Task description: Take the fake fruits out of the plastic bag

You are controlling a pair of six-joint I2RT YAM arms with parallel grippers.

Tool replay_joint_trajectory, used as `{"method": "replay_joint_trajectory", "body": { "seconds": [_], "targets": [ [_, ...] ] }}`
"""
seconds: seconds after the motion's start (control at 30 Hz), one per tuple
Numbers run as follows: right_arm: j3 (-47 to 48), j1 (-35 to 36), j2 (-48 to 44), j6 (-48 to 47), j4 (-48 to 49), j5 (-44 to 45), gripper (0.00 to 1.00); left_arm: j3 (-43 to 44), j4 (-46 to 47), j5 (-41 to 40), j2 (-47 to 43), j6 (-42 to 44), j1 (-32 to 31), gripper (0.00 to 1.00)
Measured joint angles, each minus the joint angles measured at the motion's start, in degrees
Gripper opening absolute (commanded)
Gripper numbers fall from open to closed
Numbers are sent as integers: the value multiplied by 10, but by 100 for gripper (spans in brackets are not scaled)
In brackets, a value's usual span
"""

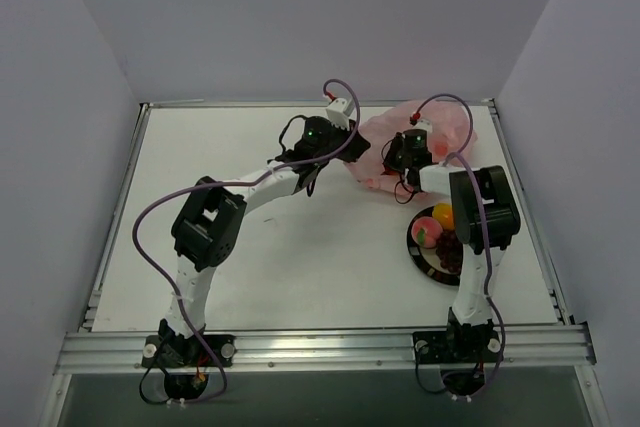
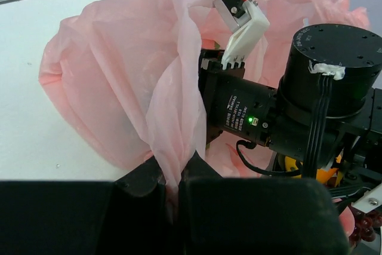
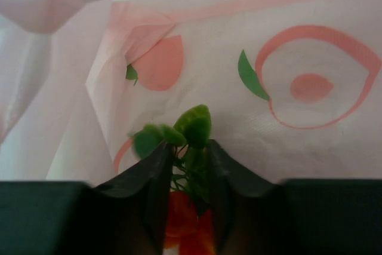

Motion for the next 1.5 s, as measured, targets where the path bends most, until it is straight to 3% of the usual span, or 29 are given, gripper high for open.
{"method": "replay_joint_trajectory", "body": {
  "seconds": [0.07, 0.1, 0.33, 0.83, 1.2, 1.37, 1.5],
  "targets": [
    [0, 0, 1, 5, 4, 0, 4, 0, -1, 0, 0, 0, 1, 2],
    [0, 1, 1, 5, 9, 1, 0, 0, -2, 0, 0, 0, 1, 2],
    [-20, 3, -28, 4, 23, 15, 0, 0, -4, -1, 0, 0, 3, 2],
    [-108, 4, -297, -19, -18, 96, 0, 7, -20, -7, 0, 1, 3, 2],
    [-249, 8, -626, -12, -226, 135, 0, 96, -25, 1, 34, 0, 2, 3],
    [-320, 19, -762, 44, -346, 121, 0, 112, -27, 5, 55, 0, 2, 2],
    [-341, 52, -807, 115, -444, 126, 0, 117, -30, 9, 67, -1, 2, 2]
  ]
}}
